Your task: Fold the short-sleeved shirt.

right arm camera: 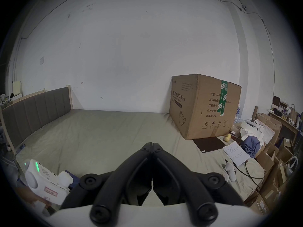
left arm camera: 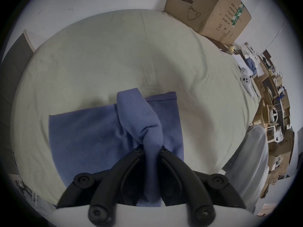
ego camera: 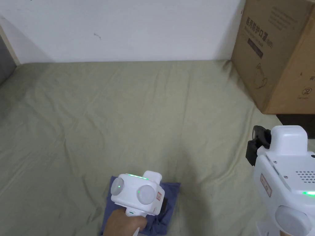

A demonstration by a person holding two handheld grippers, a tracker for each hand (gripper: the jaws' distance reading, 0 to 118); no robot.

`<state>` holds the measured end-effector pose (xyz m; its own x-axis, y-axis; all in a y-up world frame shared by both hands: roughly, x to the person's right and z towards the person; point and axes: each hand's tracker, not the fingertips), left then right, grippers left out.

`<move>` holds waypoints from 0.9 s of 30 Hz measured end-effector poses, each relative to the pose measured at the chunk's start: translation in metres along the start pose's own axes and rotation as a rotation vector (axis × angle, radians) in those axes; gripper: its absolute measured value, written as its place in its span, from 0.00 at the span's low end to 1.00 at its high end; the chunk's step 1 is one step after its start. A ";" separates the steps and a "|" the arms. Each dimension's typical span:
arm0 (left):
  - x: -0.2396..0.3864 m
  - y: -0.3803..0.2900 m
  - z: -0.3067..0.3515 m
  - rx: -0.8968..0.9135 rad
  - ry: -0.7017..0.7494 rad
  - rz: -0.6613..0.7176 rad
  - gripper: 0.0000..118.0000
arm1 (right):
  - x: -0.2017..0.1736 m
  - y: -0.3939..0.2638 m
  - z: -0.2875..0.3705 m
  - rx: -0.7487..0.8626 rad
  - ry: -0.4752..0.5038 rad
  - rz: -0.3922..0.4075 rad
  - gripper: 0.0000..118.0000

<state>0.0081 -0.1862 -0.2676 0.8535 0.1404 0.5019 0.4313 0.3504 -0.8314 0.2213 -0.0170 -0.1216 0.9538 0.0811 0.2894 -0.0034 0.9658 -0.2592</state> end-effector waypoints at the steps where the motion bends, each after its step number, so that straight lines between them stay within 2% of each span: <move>1: 0.001 0.000 -0.004 -0.012 0.004 0.001 0.16 | 0.000 0.000 0.000 -0.003 0.001 -0.002 0.00; 2: 0.001 -0.001 -0.005 -0.018 0.009 0.002 0.32 | 0.000 0.000 0.000 -0.002 0.002 -0.003 0.00; 4: 0.000 -0.003 0.003 0.022 -0.087 0.038 0.61 | 0.000 0.000 0.000 0.000 0.001 -0.002 0.00; 5: -0.001 -0.003 0.011 0.040 -0.142 0.064 0.69 | -0.001 0.000 0.000 0.000 0.002 -0.002 0.00; 8: -0.009 -0.002 0.045 0.159 -0.248 0.121 0.70 | -0.002 0.002 0.000 0.005 0.004 -0.002 0.00; 11: -0.022 0.000 0.085 0.304 -0.255 0.142 0.70 | -0.004 0.006 0.001 0.014 0.010 -0.008 0.00; 18: -0.057 -0.010 0.131 0.594 -0.030 0.104 0.70 | -0.009 0.011 0.004 0.031 0.024 -0.008 0.00; 20: -0.063 -0.017 0.129 0.629 0.047 0.104 0.65 | -0.011 0.011 0.004 0.033 0.029 -0.011 0.00; 21: -0.068 -0.021 0.126 0.641 0.064 0.112 0.58 | -0.012 0.011 0.004 0.032 0.031 -0.011 0.00; 22: -0.071 -0.024 0.120 0.634 0.039 0.118 0.47 | -0.013 0.011 0.004 0.032 0.032 -0.010 0.00; 23: -0.076 -0.025 0.117 0.628 0.027 0.131 0.23 | -0.013 0.010 0.004 0.030 0.034 -0.009 0.00; 24: -0.081 -0.028 0.109 0.594 -0.017 0.171 0.04 | -0.013 0.010 0.004 0.028 0.036 -0.007 0.00; 25: -0.083 -0.031 0.102 0.595 -0.025 0.179 0.00 | -0.014 0.009 0.004 0.027 0.036 -0.006 0.00; 27: -0.084 -0.037 0.089 0.586 -0.037 0.192 0.00 | -0.014 0.008 0.004 0.022 0.038 -0.006 0.00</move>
<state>-0.1059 -0.1286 -0.2583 0.8848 0.2796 0.3728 0.0296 0.7647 -0.6437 0.2072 -0.0090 -0.1242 0.9647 0.0663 0.2551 -0.0041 0.9715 -0.2370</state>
